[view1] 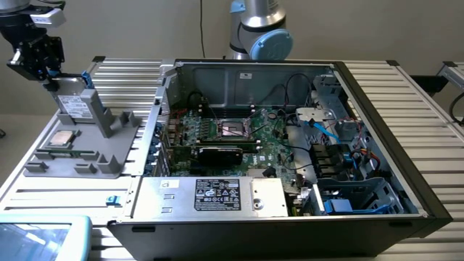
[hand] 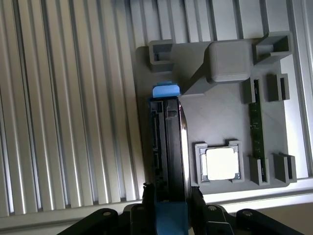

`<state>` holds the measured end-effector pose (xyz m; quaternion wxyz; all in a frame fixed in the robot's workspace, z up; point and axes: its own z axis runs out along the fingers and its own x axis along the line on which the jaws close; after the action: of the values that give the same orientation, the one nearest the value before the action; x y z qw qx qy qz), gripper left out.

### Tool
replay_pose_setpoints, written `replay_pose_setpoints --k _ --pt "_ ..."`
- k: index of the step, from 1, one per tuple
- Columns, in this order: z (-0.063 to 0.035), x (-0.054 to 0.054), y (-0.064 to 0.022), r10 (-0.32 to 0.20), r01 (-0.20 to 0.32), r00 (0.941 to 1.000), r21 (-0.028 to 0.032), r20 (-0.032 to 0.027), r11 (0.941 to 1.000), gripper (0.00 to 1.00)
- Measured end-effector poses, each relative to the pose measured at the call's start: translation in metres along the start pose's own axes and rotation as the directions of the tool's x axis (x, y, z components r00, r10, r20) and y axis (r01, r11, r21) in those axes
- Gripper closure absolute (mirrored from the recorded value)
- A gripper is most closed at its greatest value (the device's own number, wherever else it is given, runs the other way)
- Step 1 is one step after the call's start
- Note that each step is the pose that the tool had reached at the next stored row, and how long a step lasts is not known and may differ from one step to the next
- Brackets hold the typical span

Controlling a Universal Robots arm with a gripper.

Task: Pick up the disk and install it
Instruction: 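Pick up the disk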

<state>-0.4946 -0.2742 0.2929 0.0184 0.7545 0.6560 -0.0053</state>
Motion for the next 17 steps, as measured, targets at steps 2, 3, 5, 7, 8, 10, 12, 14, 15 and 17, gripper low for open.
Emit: replay_pose_setpoints --k 2,3,5,7,8,10,12,14,15,17 --pt "0.0 0.0 0.0 0.001 -0.001 1.0 0.0001 0.0 1.0 0.62" --pt "0.0 0.0 0.0 0.001 -0.001 1.0 0.0001 0.0001 1.0 0.62" --pt "0.0 0.0 0.0 0.001 -0.001 1.0 0.0001 0.0 1.0 0.62" --pt "0.0 0.0 0.0 0.001 -0.001 1.0 0.0001 0.0 1.0 0.62" --pt "0.0 0.0 0.0 -0.001 0.001 1.0 0.0 0.0 1.0 0.62" --pt "0.0 0.0 0.0 -0.008 0.008 1.0 -0.0002 -0.0001 1.0 0.62" --pt "0.0 0.0 0.0 -0.021 0.021 0.9998 -0.0006 -0.0005 0.9998 0.62" --pt "-0.0001 0.0 0.0 -0.046 0.046 0.999 -0.0013 -0.0009 0.999 0.62" --pt "-0.0001 0.0 0.0 -0.062 0.062 0.9981 -0.0019 -0.0012 0.9981 0.62" --pt "0.0 0.0001 0.0 -0.088 0.088 0.9961 -0.0028 -0.0017 0.9961 0.62"
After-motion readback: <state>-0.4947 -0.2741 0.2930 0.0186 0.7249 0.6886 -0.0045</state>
